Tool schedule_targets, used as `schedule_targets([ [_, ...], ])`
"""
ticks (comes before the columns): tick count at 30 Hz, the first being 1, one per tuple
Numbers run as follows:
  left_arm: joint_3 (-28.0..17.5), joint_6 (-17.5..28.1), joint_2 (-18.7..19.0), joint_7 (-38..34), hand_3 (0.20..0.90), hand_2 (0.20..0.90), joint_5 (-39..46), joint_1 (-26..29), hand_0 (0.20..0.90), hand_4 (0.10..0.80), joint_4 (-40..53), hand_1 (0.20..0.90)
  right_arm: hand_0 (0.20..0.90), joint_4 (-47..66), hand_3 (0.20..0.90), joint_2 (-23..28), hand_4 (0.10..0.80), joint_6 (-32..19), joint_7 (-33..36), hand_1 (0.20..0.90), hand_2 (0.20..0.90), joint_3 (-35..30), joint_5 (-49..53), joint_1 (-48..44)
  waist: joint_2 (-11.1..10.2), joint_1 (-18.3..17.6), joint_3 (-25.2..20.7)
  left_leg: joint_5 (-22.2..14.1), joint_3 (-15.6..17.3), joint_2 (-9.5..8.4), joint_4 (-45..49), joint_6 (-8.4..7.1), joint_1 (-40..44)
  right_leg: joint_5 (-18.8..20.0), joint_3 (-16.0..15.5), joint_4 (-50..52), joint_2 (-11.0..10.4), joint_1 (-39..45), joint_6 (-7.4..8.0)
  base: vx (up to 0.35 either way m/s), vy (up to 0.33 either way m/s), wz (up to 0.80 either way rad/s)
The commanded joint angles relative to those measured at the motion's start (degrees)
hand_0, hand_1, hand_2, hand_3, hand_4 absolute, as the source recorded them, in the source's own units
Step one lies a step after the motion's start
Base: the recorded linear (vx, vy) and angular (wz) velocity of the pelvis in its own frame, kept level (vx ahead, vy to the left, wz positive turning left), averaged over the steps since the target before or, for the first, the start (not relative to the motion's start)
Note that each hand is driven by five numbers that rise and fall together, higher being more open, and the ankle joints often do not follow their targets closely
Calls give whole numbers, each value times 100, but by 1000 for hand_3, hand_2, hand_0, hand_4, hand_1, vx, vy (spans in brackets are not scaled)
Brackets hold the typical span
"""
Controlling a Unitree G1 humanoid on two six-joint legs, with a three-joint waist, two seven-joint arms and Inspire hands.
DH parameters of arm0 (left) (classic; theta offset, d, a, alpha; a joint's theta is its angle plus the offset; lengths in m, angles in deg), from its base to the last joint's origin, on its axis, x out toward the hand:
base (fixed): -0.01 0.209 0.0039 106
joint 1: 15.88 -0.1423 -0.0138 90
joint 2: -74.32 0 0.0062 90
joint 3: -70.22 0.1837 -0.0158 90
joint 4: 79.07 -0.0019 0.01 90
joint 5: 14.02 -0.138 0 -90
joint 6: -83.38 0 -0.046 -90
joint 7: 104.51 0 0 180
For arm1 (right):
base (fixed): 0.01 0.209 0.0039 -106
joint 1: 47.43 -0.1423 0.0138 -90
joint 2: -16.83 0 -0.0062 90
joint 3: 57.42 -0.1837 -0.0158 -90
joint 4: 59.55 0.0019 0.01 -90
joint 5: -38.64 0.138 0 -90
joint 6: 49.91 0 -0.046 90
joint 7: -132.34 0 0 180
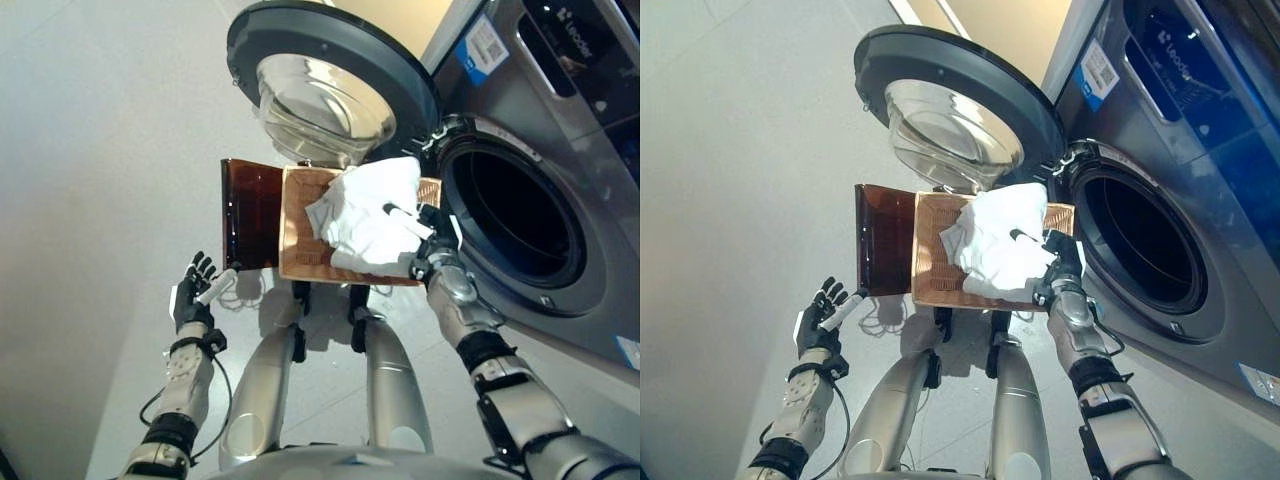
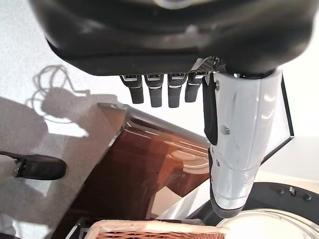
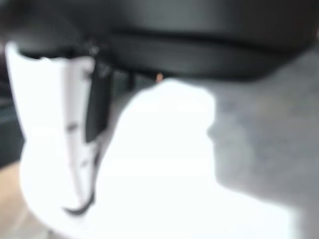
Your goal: Pick up the clothes and place them into the washing machine
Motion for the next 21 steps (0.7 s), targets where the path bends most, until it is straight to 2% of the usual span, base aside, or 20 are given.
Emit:
schedule_targets([
  [1, -160, 366, 88, 60, 900, 900, 108, -415, 900, 800, -19, 900, 200, 782, 200, -190, 300, -787, -595, 200, 200, -143, 612, 351, -65, -33, -678, -366, 66, -18, -23, -402, 0, 423, -62, -851, 48, 233, 156, 0, 0, 0],
  [9, -168, 393, 45, 80, 900, 900, 143, -331, 900, 800, -53, 900, 200, 1331, 200, -266, 300, -775, -1082, 200, 200, -218, 1156, 1086, -146, -170, -743, -379, 66, -1, -71, -411, 145, 402, -51, -932, 62, 397, 161, 22, -12, -3],
  [12, -168, 414, 25, 90, 900, 900, 177, -335, 900, 800, -19, 900, 200, 1486, 200, -349, 300, -806, -1290, 200, 200, -343, 1629, 1278, -138, -194, -752, -378, 64, -6, -96, -411, 181, 396, -40, -948, 62, 426, 163, -20, -4, -1],
  [13, -172, 426, 25, 87, 900, 900, 202, -338, 900, 800, 13, 900, 200, 1547, 200, -411, 300, -821, -1377, 200, 200, -401, 1876, 1326, -135, -202, -750, -253, 106, 1, -102, -385, 104, 518, -65, -980, 59, 362, 124, -60, -11, -3],
  [21, -171, 507, -18, 104, 900, 900, 356, -366, 900, 800, -3, 900, 200, 1765, 200, -754, 300, -898, -1837, 200, 200, -659, 2990, 1760, -107, -284, -779, -267, 133, 4, -127, -385, 164, 509, -26, -1000, 70, 397, 129, 3, -2, -3],
])
